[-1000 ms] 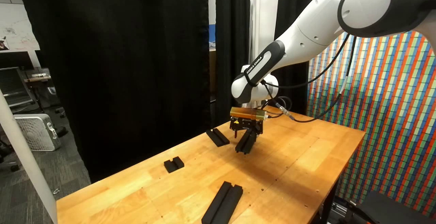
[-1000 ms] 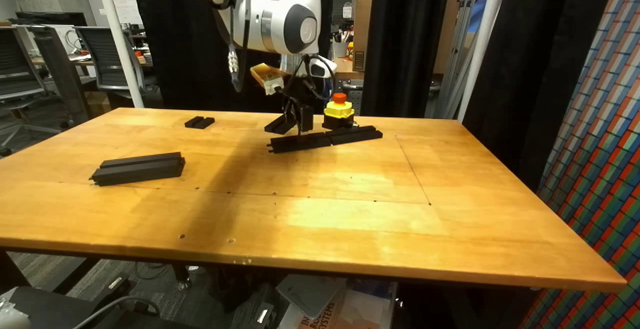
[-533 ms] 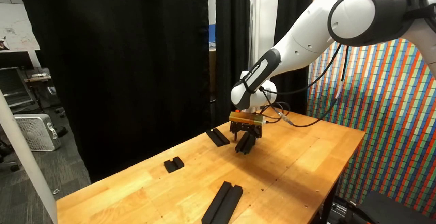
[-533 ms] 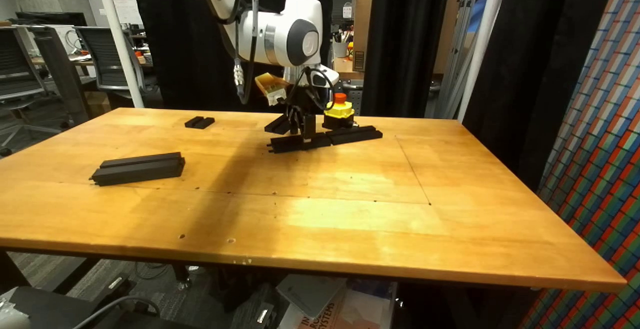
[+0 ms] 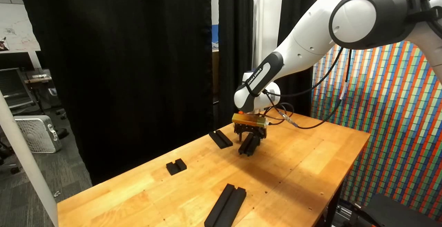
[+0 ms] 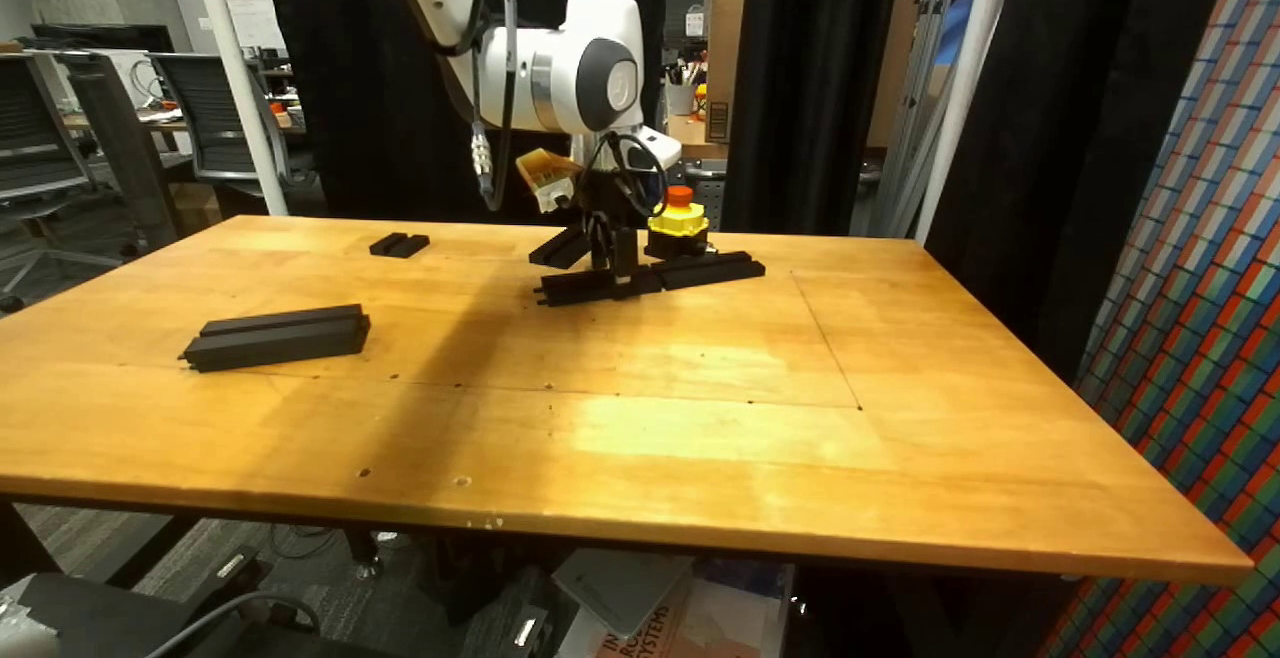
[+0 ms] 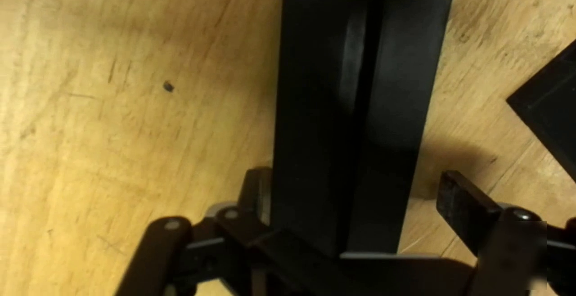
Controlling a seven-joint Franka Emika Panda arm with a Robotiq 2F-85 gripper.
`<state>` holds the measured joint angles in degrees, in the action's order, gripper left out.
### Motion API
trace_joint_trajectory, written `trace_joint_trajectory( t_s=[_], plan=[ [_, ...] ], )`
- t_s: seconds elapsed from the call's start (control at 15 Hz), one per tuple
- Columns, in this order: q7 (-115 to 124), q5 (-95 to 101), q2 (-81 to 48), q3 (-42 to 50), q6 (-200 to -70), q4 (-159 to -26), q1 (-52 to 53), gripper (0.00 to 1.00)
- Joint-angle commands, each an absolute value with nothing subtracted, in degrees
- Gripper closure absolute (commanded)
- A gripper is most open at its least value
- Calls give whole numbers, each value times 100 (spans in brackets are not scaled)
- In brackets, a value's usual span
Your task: Stack the black objects
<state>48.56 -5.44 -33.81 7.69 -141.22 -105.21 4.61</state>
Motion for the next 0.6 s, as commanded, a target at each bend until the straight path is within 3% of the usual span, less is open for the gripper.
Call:
trace_joint_trajectory(
  t_s=[0.0, 0.07, 0.13, 0.2, 0.4, 0.53],
  plan=[
    [5156, -343, -3399, 927, -14187, -10441, 629, 0],
    [5179, -328, -3404, 925, -14189, -10439, 632, 0],
    [5157, -353, -3410, 894, -14190, -10438, 612, 25],
    [5159, -362, -3414, 884, -14205, -10440, 609, 26],
    [5145, -394, -3422, 859, -14220, -10440, 591, 49],
    [5167, -402, -3400, 846, -14197, -10448, 590, 54]
  ],
)
